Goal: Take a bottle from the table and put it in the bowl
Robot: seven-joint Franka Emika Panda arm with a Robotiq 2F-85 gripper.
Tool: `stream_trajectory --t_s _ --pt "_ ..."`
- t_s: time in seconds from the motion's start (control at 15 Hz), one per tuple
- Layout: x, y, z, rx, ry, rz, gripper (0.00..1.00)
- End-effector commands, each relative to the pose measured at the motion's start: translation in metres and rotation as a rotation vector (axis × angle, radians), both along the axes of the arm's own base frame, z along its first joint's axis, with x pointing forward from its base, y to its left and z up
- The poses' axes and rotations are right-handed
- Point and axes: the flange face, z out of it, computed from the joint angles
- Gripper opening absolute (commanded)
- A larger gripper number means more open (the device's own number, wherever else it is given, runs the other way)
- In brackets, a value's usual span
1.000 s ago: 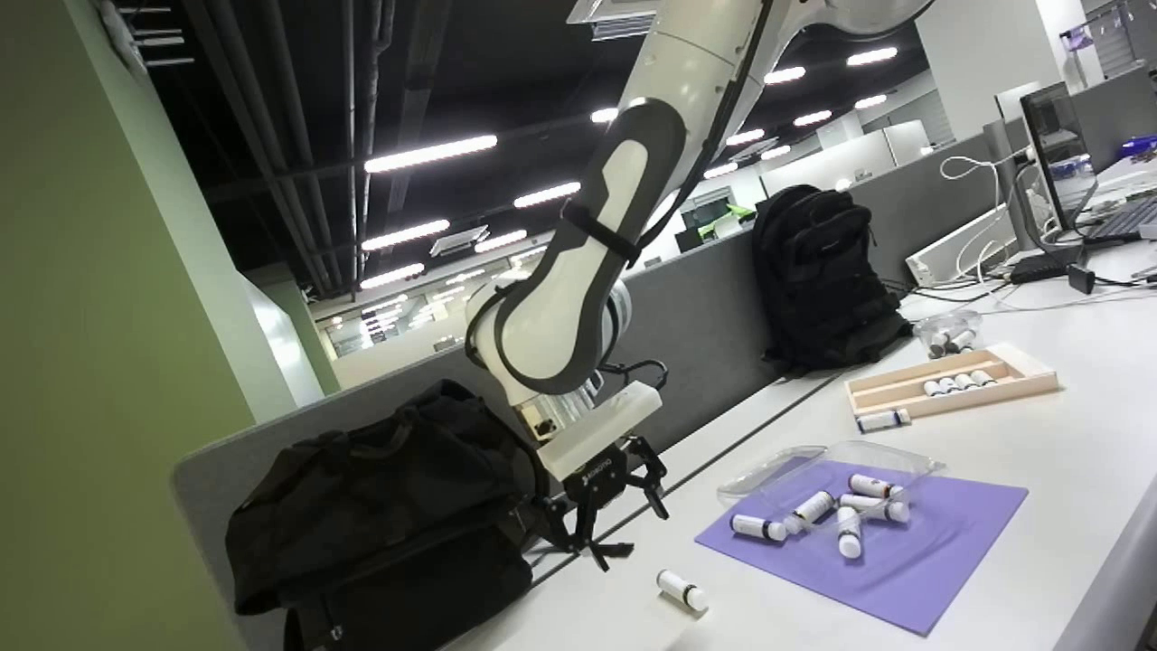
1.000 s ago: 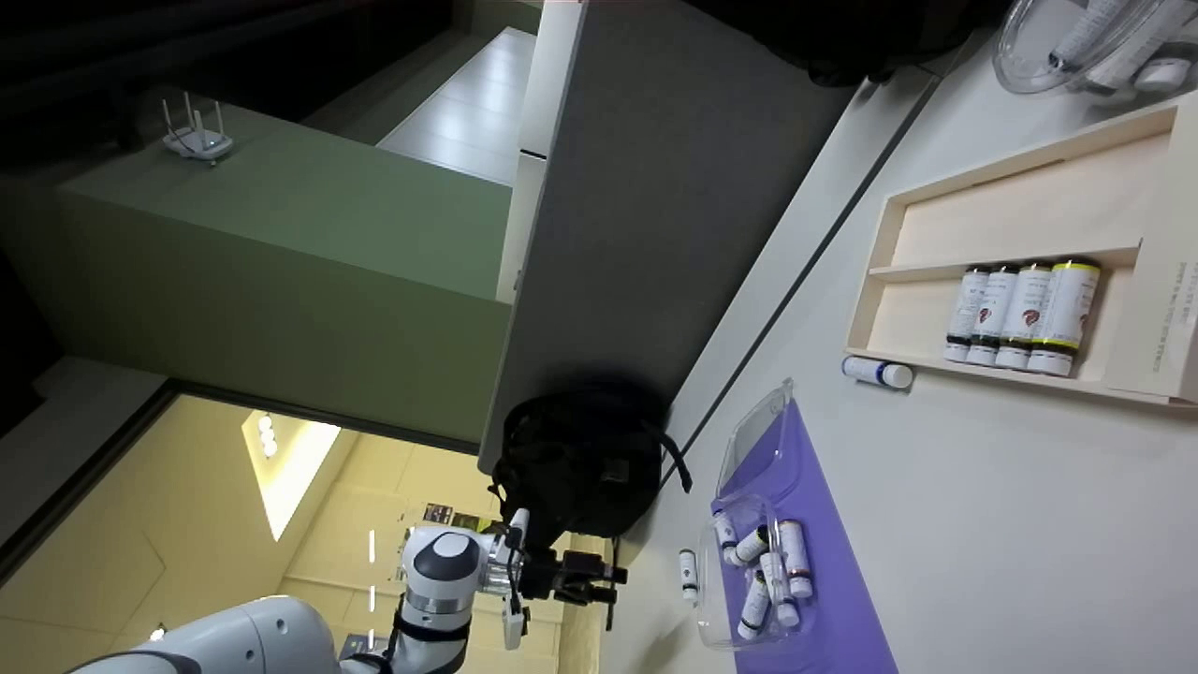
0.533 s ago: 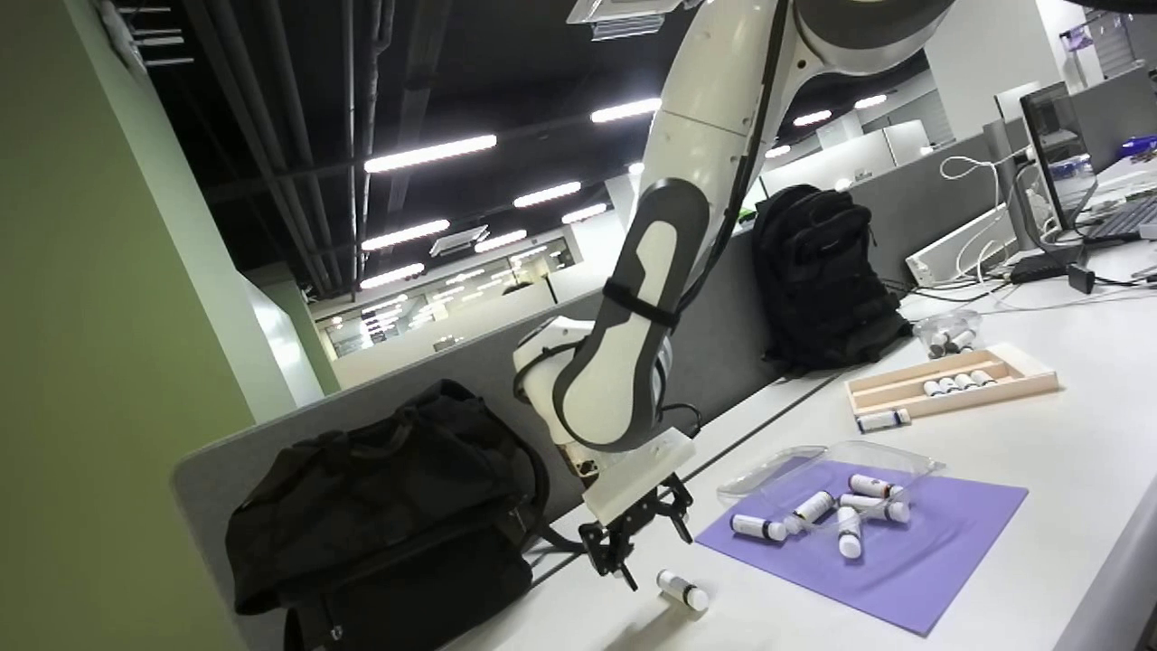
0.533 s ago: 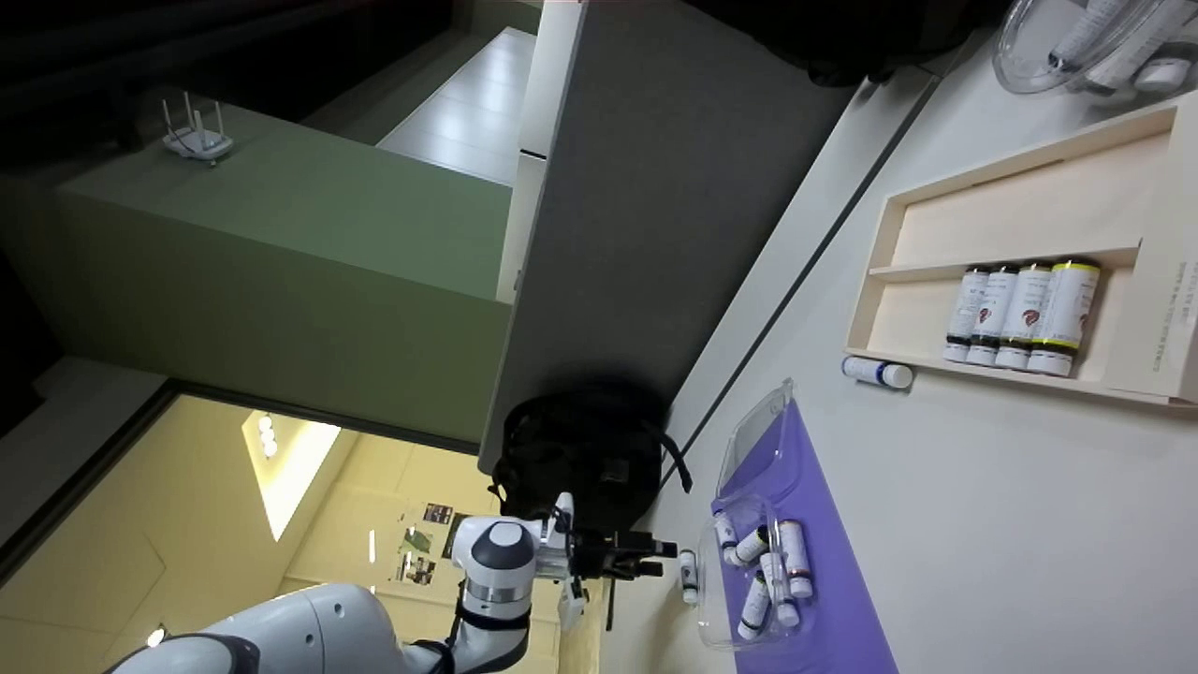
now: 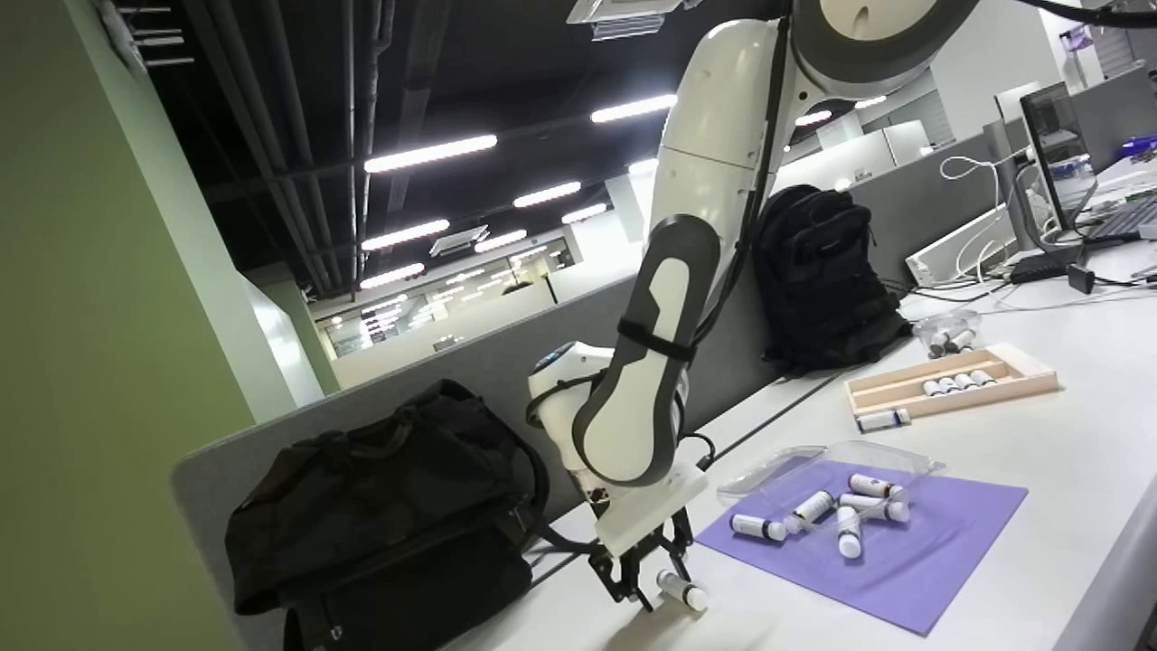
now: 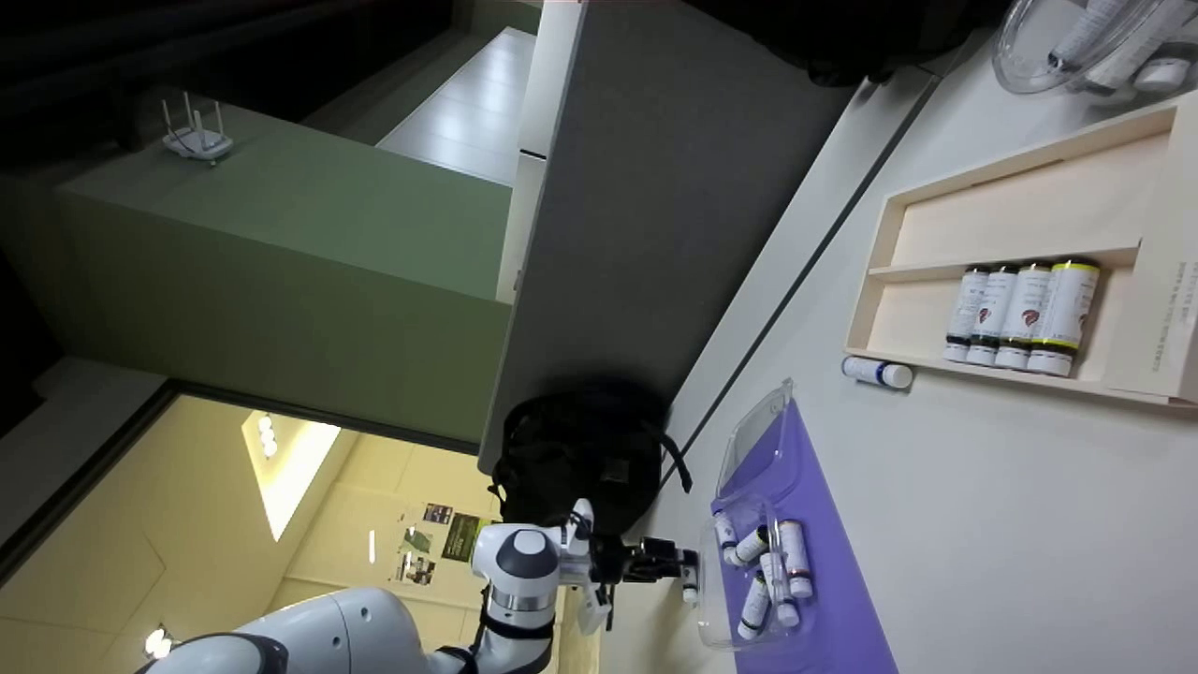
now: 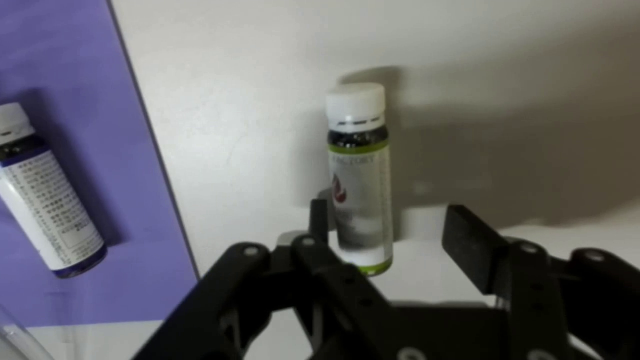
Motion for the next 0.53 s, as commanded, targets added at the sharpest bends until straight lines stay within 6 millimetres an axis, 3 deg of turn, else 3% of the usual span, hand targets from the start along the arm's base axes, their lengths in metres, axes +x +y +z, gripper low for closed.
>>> stream_trajectory --t_s 0.0,0.27,0.47 --pt "0.000 -0.002 0.011 0.027 -0.001 -0.053 0.33" --pt "-0.004 -0.012 0.029 0.067 0.035 -0.103 0.04" --pt "-0.015 -0.028 0.057 0.108 0.040 -0.141 0.07"
